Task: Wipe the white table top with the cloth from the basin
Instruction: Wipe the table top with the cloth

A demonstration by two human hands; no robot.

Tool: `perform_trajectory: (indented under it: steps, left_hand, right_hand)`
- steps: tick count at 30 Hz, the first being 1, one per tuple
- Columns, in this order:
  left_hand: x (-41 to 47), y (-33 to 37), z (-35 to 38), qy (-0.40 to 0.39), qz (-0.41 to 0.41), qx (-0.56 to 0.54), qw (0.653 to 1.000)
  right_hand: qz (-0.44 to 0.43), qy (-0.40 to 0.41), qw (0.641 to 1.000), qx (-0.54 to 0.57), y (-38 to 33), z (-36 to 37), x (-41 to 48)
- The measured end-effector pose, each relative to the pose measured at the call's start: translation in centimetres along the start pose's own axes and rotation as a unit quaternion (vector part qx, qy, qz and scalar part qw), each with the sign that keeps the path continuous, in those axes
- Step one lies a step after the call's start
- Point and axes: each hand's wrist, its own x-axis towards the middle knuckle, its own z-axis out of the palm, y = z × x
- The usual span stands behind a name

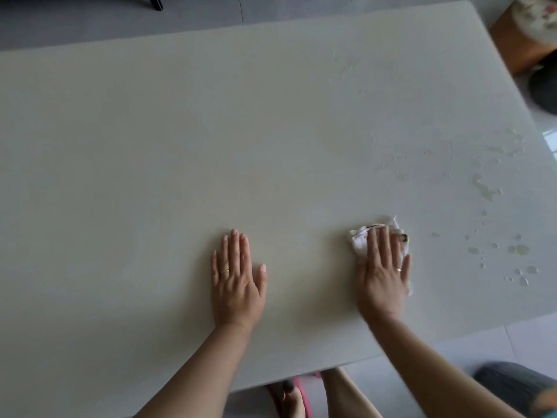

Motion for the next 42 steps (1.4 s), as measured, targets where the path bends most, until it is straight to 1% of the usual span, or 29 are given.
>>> perform_trajectory:
  steps: [1,2,3,5,7,9,10,11,14,16,17,18,19,20,23,25,27,28,29,32,34,36,37,38,40,42]
  left_hand:
    - [0.0,0.0,0.0,-0.002,-0.001,-0.001,1.0]
    - [0.0,0.1,-0.1,-0.004,-0.001,-0.003,1.0]
    - [0.1,0.1,-0.2,-0.006,0.001,-0.004,1.0]
    - [-0.1,0.0,-0.5,-0.004,0.005,-0.008,1.0]
    - [-0.8,-0.4,-0.7,0.005,-0.004,-0.013,1.0]
    - [-2.5,-0.8,-0.6,0.012,-0.01,-0.017,1.0]
    - [-3.6,-0.7,-0.5,0.013,-0.006,-0.022,1.0]
    - [-4.9,-0.4,-0.2,0.01,0.001,-0.028,1.0]
    - [-8.5,1.3,0.5,-0.014,0.013,-0.039,0.999]
    - [-9.8,2.4,0.9,-0.029,0.002,-0.037,0.999]
    - [-10.2,2.6,1.1,-0.033,-0.005,-0.035,0.999]
    - [-10.3,2.7,1.2,-0.033,-0.011,-0.036,0.999]
    - [-10.3,2.7,1.2,-0.03,-0.013,-0.038,0.999]
    - [-10.2,2.6,1.2,-0.03,-0.012,-0.041,0.999]
    - [-10.1,2.4,0.9,-0.036,-0.007,-0.045,0.998]
    - [-10.1,2.4,0.8,-0.037,-0.002,-0.047,0.998]
    - [-10.2,2.3,0.8,-0.035,-0.004,-0.058,0.998]
    - [-10.2,2.2,0.8,-0.035,-0.005,-0.062,0.997]
    - [-10.3,2.3,0.8,-0.035,-0.007,-0.063,0.997]
    - [-10.2,3.5,0.8,-0.019,-0.044,-0.056,0.997]
    - [-9.9,5.3,0.7,-0.006,-0.08,-0.069,0.994]
    - [-9.7,7.7,0.8,-0.009,-0.071,-0.083,0.994]
    - [-9.6,9.0,1.0,-0.015,-0.052,-0.086,0.995]
    - [-9.5,10.2,1.2,-0.02,-0.031,-0.087,0.996]
    - [-9.3,11.9,1.7,-0.03,-0.012,-0.082,0.996]
    - [-9.3,12.3,2.3,-0.038,-0.015,-0.075,0.996]
  right_hand:
    - [0.001,-0.002,1.0,0.011,-1.7,0.6,-1.2]
    - [-0.032,-0.01,0.999,0.016,-3.5,1.3,-2.9]
    - [-0.087,-0.025,0.996,0.013,-5.3,2.2,-4.9]
    - [-0.202,-0.055,0.978,0.003,-7.5,3.4,-9.0]
    - [-0.276,-0.076,0.958,0.002,-6.9,3.3,-9.9]
    - [-0.31,-0.081,0.947,-0.023,-4.1,2.6,-8.6]
    - [-0.3,-0.075,0.95,-0.036,-2.2,2.0,-7.7]
    - [-0.268,-0.063,0.96,-0.04,-0.2,1.3,-6.8]
    - [-0.121,-0.037,0.992,-0.028,4.2,-0.6,-5.5]
    - [-0.038,-0.031,0.999,-0.019,4.4,-0.3,-5.7]
    - [-0.011,-0.023,1.0,-0.015,3.6,0.1,-6.2]
    - [-0.004,-0.018,1.0,-0.012,2.4,0.5,-6.9]
    - [-0.021,-0.018,1.0,-0.007,1.1,1.0,-8.0]
    - [-0.056,-0.024,0.998,-0.003,-0.3,1.6,-9.4]
    - [-0.205,-0.062,0.977,-0.025,-3.0,2.9,-14.0]
    - [-0.297,-0.097,0.949,-0.037,-2.3,2.8,-14.7]
    - [-0.362,-0.102,0.925,-0.055,0.9,2.3,-12.8]
    - [-0.357,-0.099,0.927,-0.061,3.0,1.6,-11.5]
    - [-0.324,-0.09,0.94,-0.06,5.4,0.9,-10.2]
    - [-0.164,-0.058,0.984,-0.04,11.5,-1.7,-7.3]
    - [-0.076,-0.038,0.996,-0.021,12.0,-1.9,-7.0]
    - [-0.034,-0.017,0.999,0.005,9.6,-1.0,-7.9]
    - [-0.048,-0.019,0.999,0.01,8.4,-0.3,-8.7]
    - [-0.087,-0.03,0.996,0.008,7.4,0.3,-9.6]
    - [-0.199,-0.057,0.978,-0.008,7.2,0.8,-11.0]
    - [-0.303,-0.075,0.95,-0.023,9.6,0.1,-9.8]
